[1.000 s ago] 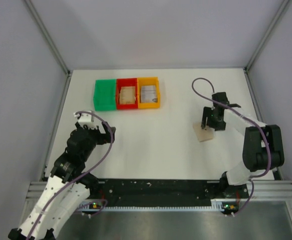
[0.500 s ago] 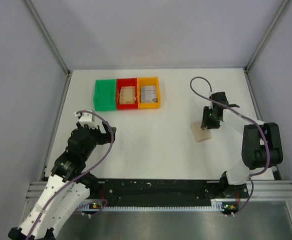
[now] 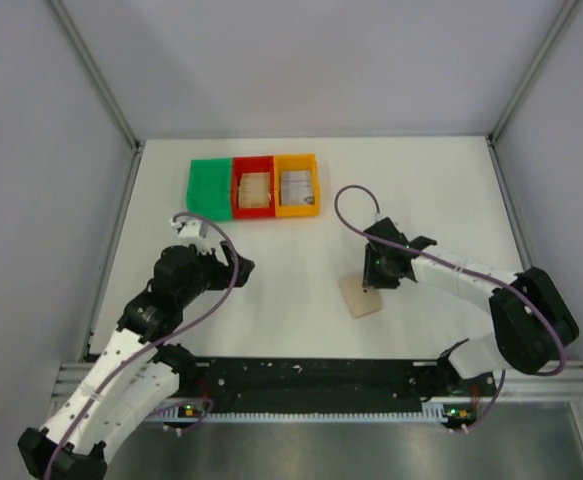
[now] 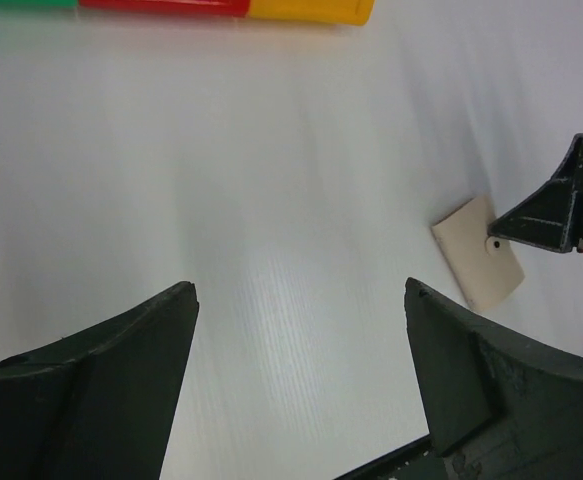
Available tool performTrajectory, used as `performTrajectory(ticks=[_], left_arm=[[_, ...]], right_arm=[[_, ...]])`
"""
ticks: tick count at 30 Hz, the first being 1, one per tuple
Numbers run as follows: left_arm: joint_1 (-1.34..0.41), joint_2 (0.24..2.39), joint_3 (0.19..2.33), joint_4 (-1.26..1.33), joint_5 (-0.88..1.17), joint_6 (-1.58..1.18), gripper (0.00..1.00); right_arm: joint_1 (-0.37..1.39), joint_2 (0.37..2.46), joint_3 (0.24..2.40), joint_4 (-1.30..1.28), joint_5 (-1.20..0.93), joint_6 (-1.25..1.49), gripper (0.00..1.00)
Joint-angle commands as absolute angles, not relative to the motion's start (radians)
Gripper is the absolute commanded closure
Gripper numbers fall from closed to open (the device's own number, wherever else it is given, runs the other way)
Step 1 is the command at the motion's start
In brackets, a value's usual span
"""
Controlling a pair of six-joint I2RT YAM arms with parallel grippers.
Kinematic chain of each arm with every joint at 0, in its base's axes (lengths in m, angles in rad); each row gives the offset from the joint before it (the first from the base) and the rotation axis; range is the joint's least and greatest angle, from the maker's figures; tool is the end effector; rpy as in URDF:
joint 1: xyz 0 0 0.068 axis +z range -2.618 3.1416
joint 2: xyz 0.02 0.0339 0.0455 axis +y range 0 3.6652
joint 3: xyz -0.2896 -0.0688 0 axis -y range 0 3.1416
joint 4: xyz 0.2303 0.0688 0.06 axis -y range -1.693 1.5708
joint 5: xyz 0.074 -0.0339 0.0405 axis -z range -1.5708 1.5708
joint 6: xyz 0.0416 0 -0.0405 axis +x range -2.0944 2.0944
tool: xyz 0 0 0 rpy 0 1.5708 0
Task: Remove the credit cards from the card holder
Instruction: Open the card holder at the center of the board.
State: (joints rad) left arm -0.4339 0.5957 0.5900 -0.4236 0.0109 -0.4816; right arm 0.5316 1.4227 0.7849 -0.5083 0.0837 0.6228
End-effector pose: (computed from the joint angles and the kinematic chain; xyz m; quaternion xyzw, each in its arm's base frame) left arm 0.1051 -0.0492 0.2866 -0.0171 0.8413 -0.2429 0.4826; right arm 0.2135 0.1215 0.2058 0.0533 0.9753 0.0806 0.1988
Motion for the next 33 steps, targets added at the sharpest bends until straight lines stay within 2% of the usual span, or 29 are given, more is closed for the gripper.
performTrajectory(ticks=[1,7,10,13,15,18,24,33], left_arm=[[-0.463,0.670,0.557,-0.302,0.118,-0.618,0.12],[-0.491,0.762,0.560,-0.253,0.147,-0.695,0.13],[-0.491,0.775,0.568,-0.281,0.134,-0.692,0.13],[-0.491,0.758,0.563,-0.307,0.106,-0.684,0.13],[-0.489,0.732,0.560,-0.334,0.086,-0.680,0.13],[-0.489,0.703,0.560,-0.371,0.054,-0.670,0.13],[-0.491,0.641,0.568,-0.436,-0.034,-0.669,0.13],[-0.489,0.595,0.565,-0.480,-0.055,-0.672,0.14]], right_arm=[[0.650,1.393,0.839,-0.532,0.221,0.802,0.61],[0.724,1.394,0.942,-0.635,0.267,0.674,0.40],[0.756,1.390,0.998,-0.711,0.275,0.565,0.38],[0.765,1.407,1.025,-0.771,0.256,0.487,0.44],[0.764,1.420,1.026,-0.791,0.255,0.454,0.56],[0.765,1.451,1.037,-0.808,0.256,0.430,0.65],[0.802,1.531,1.072,-0.811,0.250,0.420,0.65],[0.822,1.638,1.088,-0.802,0.270,0.411,0.66]])
